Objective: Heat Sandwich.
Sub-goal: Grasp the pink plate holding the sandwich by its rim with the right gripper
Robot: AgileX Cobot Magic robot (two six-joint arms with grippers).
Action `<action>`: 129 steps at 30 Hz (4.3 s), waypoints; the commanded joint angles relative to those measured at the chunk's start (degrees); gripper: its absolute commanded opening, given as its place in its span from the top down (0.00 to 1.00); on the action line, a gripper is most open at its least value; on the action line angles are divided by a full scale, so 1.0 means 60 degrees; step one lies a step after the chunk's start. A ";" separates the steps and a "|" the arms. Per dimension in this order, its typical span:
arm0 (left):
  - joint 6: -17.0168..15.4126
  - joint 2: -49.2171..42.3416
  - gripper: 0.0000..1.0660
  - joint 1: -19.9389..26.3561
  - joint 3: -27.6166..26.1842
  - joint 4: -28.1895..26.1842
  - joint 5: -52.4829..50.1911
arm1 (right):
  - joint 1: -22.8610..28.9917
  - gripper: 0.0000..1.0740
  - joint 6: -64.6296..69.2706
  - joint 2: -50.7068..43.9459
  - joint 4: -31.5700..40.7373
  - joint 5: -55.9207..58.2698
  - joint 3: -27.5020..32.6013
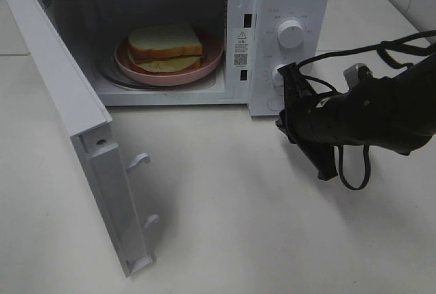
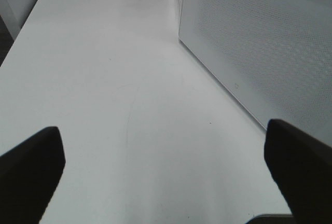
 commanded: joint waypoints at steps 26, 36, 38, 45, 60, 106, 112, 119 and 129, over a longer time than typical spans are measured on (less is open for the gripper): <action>-0.0019 -0.0038 0.06 0.0029 0.0029 -0.0048 -0.0134 | -0.0067 0.93 -0.8881 -0.1939 -0.0659 0.6446 -0.0067; -0.0019 -0.0038 0.06 0.0029 0.0029 -0.0048 -0.0134 | -0.0067 0.90 -0.9502 -0.2798 -0.2913 0.8518 -0.0143; -0.0019 -0.0038 0.06 0.0029 0.0029 -0.0048 -0.0134 | -0.0067 0.90 -0.9502 -0.2846 -0.3104 0.8824 -0.0220; -0.0019 -0.0038 0.06 0.0029 0.0029 -0.0048 -0.0134 | -0.0067 0.87 -0.9788 -0.2941 -0.3801 1.1536 -0.1346; -0.0019 -0.0038 0.06 0.0029 0.0029 -0.0048 -0.0134 | -0.0067 0.84 -1.4992 -0.2941 -0.3839 1.2586 -0.2626; -0.0019 -0.0038 0.06 0.0029 0.0029 -0.0048 -0.0134 | 0.0984 0.20 -1.8707 -0.1308 -0.6312 1.0762 -0.4393; -0.0019 -0.0038 0.06 0.0029 0.0029 -0.0048 -0.0134 | 0.1184 0.21 -1.8774 -0.0544 -0.6369 1.0762 -0.5424; -0.0019 -0.0038 0.06 0.0029 0.0029 -0.0048 -0.0134 | 0.1270 0.22 -1.8774 0.0019 -0.6513 1.0657 -0.6283; -0.0019 -0.0038 0.06 0.0029 0.0029 -0.0048 -0.0134 | 0.1623 0.24 -1.8497 0.1194 -0.6952 1.0170 -0.7897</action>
